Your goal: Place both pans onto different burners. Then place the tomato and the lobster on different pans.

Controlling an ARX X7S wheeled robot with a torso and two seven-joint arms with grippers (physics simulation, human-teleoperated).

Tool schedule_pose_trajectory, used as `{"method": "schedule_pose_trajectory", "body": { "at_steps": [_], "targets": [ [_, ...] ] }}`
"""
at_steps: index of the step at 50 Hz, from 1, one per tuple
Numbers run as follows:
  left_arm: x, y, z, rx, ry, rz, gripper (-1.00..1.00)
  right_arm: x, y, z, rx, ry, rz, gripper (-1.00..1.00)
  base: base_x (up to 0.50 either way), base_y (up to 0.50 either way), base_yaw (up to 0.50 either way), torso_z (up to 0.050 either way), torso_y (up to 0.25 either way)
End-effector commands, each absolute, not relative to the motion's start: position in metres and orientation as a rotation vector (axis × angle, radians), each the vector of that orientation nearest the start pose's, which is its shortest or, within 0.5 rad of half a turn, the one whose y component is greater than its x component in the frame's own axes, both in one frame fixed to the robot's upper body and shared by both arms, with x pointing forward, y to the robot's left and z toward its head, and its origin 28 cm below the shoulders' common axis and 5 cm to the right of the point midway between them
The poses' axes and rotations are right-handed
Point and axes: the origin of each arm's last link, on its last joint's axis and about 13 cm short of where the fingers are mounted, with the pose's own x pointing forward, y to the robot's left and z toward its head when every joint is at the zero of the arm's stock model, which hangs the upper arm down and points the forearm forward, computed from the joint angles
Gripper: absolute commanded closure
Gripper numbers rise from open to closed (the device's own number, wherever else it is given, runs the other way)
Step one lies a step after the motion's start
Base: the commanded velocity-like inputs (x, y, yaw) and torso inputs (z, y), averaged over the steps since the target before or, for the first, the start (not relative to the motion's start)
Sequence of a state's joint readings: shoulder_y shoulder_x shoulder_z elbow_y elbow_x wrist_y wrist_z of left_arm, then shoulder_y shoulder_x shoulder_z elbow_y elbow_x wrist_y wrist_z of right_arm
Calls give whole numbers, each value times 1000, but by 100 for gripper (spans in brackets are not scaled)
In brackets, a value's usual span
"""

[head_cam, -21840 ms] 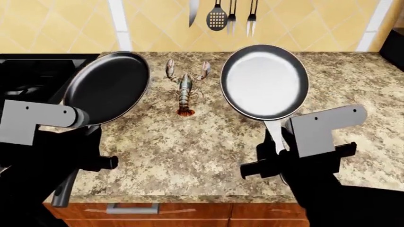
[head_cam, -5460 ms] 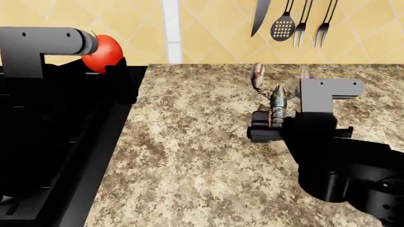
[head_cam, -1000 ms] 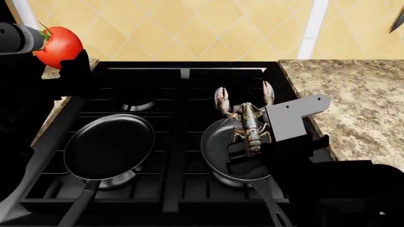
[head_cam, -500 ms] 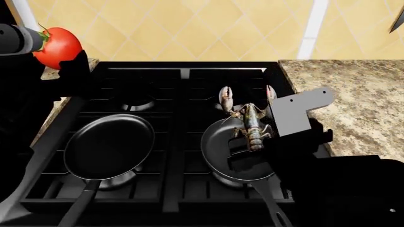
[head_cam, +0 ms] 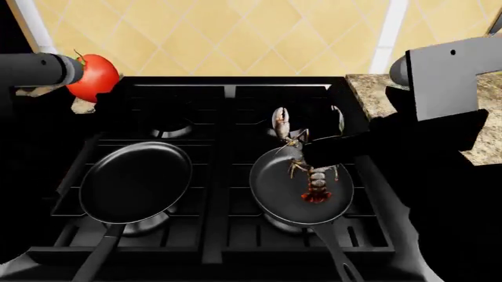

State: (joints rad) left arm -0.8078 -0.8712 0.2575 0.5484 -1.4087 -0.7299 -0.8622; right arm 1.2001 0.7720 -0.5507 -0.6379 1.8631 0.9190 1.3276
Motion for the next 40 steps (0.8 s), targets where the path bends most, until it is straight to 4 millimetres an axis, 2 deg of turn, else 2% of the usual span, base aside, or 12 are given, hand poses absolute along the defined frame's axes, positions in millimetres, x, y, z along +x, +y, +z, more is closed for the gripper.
{"method": "schedule_pose_trajectory", "body": {
  "at_steps": [1, 5, 17, 31, 35, 40],
  "targets": [
    [237, 254, 243, 7, 22, -12, 100, 176, -107, 311, -136, -63, 50, -100, 0, 0, 0, 0, 0],
    [238, 251, 230, 24, 59, -25, 100, 175, -109, 309, -133, -64, 47, -100, 0, 0, 0, 0, 0],
    [236, 254, 208, 60, 138, -5, 100, 177, -111, 301, -119, -49, 52, -100, 0, 0, 0, 0, 0],
    [232, 259, 191, 69, 202, 16, 100, 180, -109, 295, -118, -30, 66, -100, 0, 0, 0, 0, 0],
    [232, 260, 194, 71, 215, 17, 100, 181, -109, 294, -116, -25, 68, -100, 0, 0, 0, 0, 0],
    [230, 259, 182, 81, 239, 13, 100, 182, -109, 292, -116, -20, 69, -100, 0, 0, 0, 0, 0]
  ]
}}
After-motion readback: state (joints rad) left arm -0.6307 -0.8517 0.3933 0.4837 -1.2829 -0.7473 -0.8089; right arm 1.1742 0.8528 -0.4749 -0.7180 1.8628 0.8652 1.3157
